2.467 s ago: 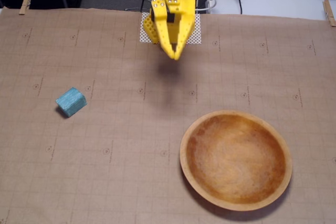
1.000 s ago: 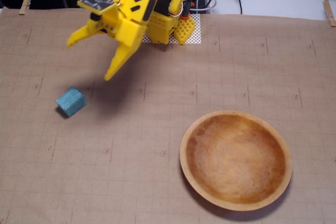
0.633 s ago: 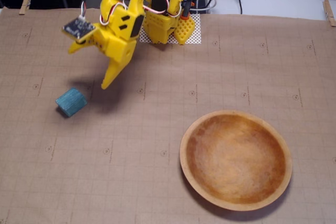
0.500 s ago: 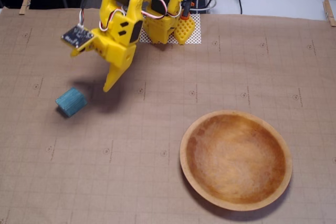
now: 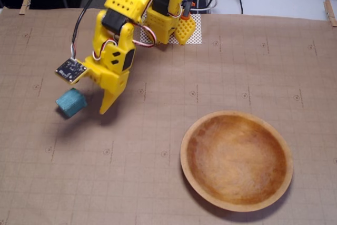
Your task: Grasp a blue block and put it in the bowl.
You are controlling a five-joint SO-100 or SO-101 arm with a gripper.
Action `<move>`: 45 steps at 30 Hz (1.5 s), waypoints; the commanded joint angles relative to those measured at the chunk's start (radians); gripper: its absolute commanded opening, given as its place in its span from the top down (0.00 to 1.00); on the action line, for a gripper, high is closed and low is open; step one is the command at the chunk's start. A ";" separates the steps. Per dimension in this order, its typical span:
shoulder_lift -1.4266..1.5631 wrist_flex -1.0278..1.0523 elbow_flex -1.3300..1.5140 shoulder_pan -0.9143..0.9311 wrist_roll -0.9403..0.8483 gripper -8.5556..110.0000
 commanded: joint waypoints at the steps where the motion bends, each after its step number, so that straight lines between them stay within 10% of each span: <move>1: -0.031 -0.083 -0.038 -0.008 0.006 0.53; 45: -0.279 -0.261 -0.078 0.144 -0.061 0.53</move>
